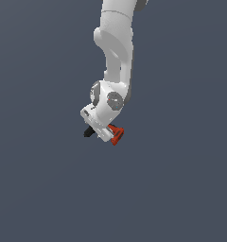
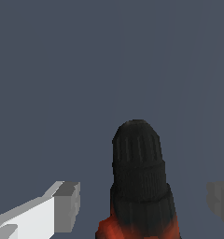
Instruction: Pick up the object and move it to a goal position.
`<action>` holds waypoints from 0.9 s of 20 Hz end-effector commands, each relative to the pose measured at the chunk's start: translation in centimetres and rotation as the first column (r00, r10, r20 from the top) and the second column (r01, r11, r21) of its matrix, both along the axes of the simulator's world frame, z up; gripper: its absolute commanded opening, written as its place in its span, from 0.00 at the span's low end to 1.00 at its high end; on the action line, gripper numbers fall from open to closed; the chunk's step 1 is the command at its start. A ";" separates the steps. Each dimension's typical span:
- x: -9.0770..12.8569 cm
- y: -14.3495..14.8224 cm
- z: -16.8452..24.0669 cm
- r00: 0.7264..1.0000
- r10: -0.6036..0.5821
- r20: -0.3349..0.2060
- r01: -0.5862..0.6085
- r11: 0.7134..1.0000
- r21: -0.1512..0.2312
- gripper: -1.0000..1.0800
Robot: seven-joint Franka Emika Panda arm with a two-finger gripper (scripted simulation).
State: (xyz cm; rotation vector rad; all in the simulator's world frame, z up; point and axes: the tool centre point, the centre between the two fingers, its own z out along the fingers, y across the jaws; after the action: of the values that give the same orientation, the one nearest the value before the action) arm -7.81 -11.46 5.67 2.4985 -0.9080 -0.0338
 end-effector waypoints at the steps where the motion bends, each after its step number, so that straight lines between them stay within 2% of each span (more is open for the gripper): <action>1: -0.1 -0.2 -0.1 1.000 -0.010 0.003 0.010 1.000 -0.010 1.00; 18: -0.9 -1.6 -2.8 1.000 -0.013 0.004 0.013 1.000 -0.013 1.00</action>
State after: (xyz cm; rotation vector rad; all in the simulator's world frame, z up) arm -8.34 -12.64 3.30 2.4872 -0.9194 -0.0198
